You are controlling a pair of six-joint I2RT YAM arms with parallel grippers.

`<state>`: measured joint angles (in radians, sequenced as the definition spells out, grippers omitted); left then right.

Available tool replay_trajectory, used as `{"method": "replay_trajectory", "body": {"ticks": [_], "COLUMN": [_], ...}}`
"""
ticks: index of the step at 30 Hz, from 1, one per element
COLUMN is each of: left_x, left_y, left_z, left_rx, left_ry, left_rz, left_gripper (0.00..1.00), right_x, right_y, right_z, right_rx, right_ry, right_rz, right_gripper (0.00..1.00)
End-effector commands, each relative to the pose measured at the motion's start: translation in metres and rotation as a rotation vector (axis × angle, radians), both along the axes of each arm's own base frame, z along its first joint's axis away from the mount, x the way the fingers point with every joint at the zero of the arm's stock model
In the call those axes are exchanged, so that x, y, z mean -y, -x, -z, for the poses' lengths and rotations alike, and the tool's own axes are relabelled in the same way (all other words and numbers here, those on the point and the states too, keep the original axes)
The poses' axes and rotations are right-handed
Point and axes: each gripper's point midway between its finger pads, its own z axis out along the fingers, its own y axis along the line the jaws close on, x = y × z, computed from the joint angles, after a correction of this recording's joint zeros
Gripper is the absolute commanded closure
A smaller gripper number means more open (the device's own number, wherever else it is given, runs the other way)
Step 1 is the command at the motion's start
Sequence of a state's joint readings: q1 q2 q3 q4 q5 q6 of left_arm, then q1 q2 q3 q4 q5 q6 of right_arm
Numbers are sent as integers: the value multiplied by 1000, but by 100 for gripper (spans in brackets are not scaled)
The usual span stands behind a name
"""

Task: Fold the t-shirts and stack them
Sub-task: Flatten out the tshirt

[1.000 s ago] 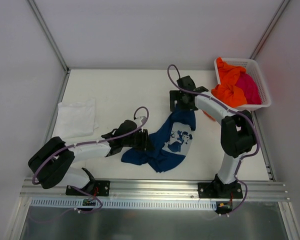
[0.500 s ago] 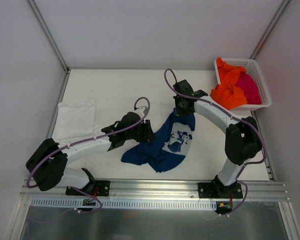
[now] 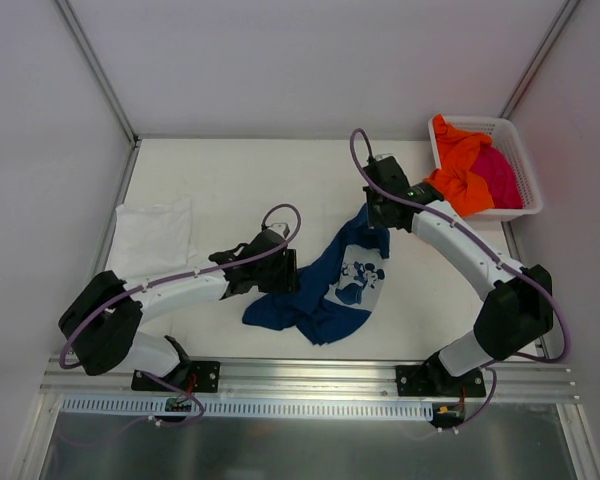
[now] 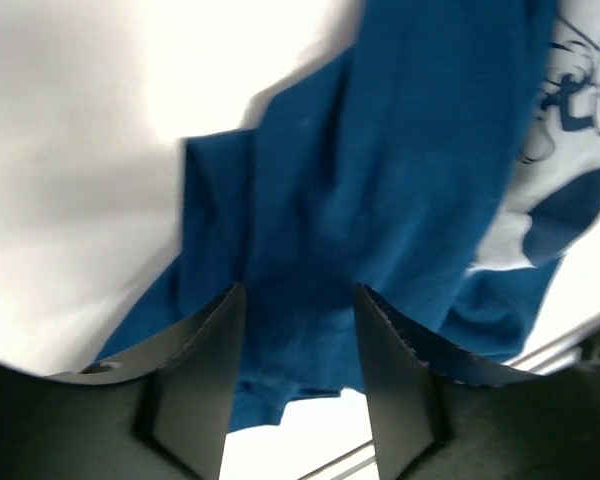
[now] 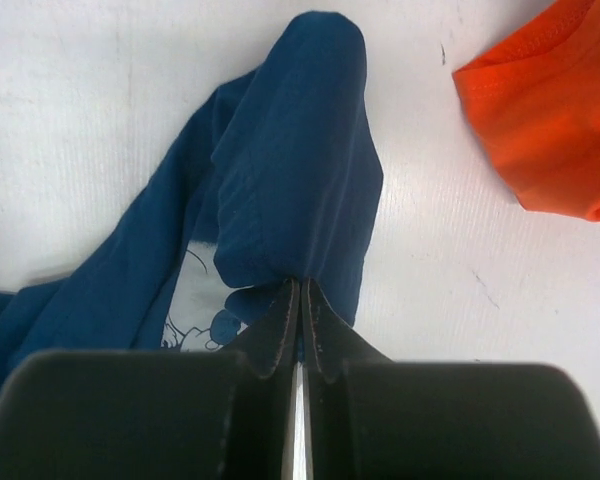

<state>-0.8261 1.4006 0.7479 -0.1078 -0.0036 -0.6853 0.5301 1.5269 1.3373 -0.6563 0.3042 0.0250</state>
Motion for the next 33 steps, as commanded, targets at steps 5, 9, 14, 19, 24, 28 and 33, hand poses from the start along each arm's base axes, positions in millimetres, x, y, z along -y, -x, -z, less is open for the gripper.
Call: {"method": "replay_trajectory", "body": {"ticks": [5, 9, 14, 19, 24, 28, 33], "left_x": [-36, -33, -28, -23, -17, -14, -13], "left_y": [5, 10, 16, 19, 21, 20, 18], "left_z": [-17, -15, -9, -2, -7, -6, -7], "left_rx": [57, 31, 13, -1, 12, 14, 31], "left_ry": [-97, -83, -93, -111, -83, -81, -81], "left_rz": [-115, -100, -88, -79, -67, -62, -59], "left_gripper": [38, 37, 38, 39, 44, 49, 62], "right_x": [10, 11, 14, 13, 13, 13, 12], "right_y": [8, 10, 12, 14, 16, 17, 18], "right_z": [8, 8, 9, 11, 14, 15, 16], "right_rx": [-26, -25, -26, -28, -33, -35, -39], "right_ry": [43, 47, 51, 40, 37, 31, 30], "right_rz": [13, 16, 20, 21, 23, 24, 19], "right_gripper": [100, 99, 100, 99, 99, 99, 99]}}
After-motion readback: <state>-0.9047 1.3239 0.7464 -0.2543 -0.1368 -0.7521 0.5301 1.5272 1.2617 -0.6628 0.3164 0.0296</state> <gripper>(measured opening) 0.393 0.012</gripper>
